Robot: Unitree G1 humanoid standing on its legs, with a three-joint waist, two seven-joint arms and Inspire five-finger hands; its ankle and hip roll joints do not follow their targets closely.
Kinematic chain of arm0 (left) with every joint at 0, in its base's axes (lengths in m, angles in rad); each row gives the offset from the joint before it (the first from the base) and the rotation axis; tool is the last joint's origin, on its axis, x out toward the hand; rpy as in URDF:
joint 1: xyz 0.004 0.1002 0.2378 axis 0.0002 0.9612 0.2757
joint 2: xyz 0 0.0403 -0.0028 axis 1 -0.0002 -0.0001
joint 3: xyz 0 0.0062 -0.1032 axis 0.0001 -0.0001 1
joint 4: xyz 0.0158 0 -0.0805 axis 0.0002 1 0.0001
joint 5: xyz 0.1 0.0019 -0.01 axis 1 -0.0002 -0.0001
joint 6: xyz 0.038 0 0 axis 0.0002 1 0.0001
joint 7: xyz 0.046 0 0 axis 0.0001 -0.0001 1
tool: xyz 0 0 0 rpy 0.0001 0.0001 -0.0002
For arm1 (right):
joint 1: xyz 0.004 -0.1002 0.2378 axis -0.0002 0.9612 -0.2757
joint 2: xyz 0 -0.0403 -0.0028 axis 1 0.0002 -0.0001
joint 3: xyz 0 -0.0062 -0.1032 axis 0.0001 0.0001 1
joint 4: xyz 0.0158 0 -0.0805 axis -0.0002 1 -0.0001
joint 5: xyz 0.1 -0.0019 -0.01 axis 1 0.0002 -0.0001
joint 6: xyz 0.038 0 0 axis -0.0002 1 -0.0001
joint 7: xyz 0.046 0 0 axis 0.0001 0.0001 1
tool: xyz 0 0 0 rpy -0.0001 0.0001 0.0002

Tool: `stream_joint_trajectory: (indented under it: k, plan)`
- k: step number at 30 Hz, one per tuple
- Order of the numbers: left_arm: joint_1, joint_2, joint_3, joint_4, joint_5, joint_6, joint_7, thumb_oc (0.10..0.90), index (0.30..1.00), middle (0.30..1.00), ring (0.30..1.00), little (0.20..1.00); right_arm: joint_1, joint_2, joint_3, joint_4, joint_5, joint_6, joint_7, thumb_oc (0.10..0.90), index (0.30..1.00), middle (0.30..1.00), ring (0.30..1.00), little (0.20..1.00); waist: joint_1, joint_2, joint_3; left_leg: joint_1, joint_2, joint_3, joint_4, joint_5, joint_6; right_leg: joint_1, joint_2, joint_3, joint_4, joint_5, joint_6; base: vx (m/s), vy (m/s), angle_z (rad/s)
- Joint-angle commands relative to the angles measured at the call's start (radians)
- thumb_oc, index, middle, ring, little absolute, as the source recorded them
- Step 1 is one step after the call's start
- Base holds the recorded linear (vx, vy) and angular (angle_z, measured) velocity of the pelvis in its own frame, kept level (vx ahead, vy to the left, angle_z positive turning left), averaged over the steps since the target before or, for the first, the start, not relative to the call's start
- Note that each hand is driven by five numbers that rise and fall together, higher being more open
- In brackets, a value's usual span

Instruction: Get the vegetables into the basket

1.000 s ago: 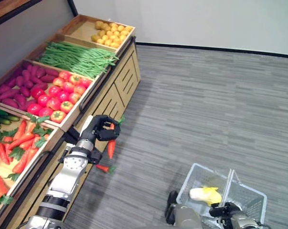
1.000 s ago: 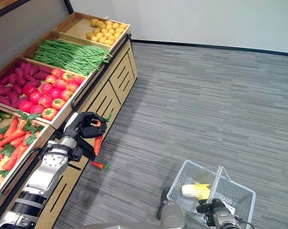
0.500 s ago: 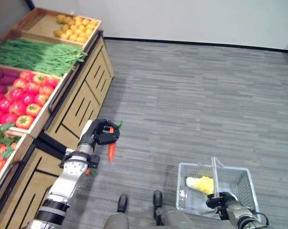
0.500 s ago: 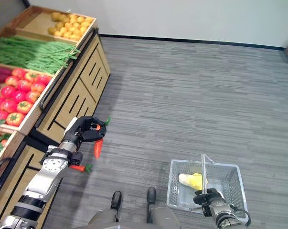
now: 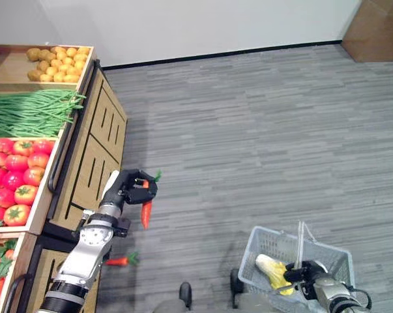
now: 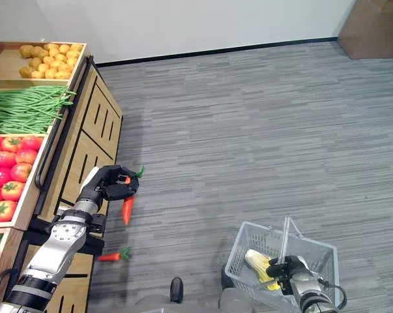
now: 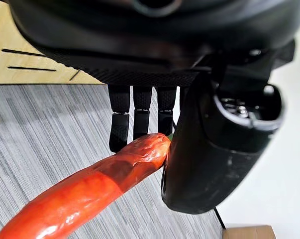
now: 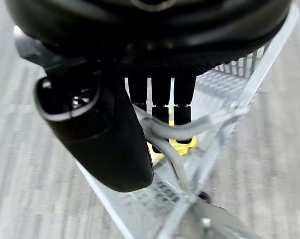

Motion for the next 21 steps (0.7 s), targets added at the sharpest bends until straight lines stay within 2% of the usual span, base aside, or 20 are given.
stream_joint_trajectory:
  k: [1,12,21]
  plan:
    - [-0.082,0.07,-0.01,-0.051,0.024,-0.07,0.005,0.4,0.3,0.3,0.3,0.3,-0.137,-0.058,0.033,-0.097,0.028,-0.062,-0.029,0.4,0.3,0.3,0.3,0.3,0.001,-0.063,-0.099,-0.053,0.0,-0.023,0.006,0.011,-0.029,0.079,-0.072,0.02,0.023,-0.074,0.092,0.04,0.04,-0.1]
    - [-0.175,0.003,-0.118,0.086,0.115,-0.038,0.02,0.4,0.3,0.3,0.3,0.3,-0.205,-0.075,0.056,-0.411,0.033,-0.054,-0.049,0.4,0.3,0.3,0.3,0.3,-0.015,-0.067,-0.112,-0.031,0.001,-0.005,0.0,-0.001,-0.027,0.083,-0.08,0.025,0.021,-0.07,0.102,0.01,0.006,-0.02]
    - [-0.268,-0.082,-0.197,0.243,0.182,-0.006,0.059,0.4,0.3,0.3,0.3,0.3,-0.187,-0.04,0.107,-0.624,-0.007,-0.049,-0.019,0.4,0.3,0.3,0.3,0.3,-0.047,-0.065,-0.12,-0.028,0.005,0.024,0.0,-0.002,-0.029,0.065,-0.075,0.044,0.024,-0.061,0.103,0.0,-0.006,-0.08]
